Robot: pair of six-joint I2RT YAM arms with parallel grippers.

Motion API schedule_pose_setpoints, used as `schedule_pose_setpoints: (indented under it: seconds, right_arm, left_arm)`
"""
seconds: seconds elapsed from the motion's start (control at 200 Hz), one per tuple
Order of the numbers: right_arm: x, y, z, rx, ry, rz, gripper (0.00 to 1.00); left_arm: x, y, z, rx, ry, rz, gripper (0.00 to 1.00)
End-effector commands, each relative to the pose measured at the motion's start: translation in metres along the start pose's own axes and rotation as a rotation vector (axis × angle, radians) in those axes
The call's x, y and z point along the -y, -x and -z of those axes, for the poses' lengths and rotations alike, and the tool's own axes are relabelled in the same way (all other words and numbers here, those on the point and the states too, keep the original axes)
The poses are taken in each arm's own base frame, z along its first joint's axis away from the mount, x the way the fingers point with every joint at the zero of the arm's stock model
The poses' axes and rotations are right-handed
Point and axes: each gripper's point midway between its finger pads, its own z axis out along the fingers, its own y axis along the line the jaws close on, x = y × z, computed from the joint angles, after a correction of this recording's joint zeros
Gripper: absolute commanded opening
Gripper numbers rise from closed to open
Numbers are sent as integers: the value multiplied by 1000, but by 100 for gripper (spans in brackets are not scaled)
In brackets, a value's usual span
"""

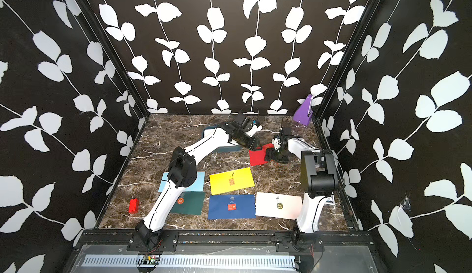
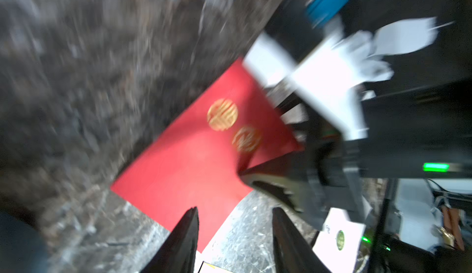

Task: Put the sealed envelopes into the storage box
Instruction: Pick up the envelope from the center of the board.

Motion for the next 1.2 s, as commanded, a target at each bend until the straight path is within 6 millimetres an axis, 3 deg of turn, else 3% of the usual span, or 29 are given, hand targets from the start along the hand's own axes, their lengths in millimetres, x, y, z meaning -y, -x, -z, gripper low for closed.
schedule_pose_setpoints:
  seconds: [0.0,0.31,0.905,0.95,1.195]
  right_arm:
    - [-1,-47,-10,-158,26,-6,78]
    - [-14,-52,-10,-159,105,51,75]
    - [-20,-57,-11,-163,125,121,73]
    - [-21,-57,-11,-163,125,123,73]
    - [-27,-58,-7,-148,158,148,73]
  left_arm:
    - [12,2,8,-2,-83,-104,50]
    - [-6,0,-16,16,-121,-174,58]
    - [-28,2,-38,42,-64,-236,63]
    - [-35,-7,-49,22,-71,-225,63]
    - [-35,-12,-60,19,-115,-233,65]
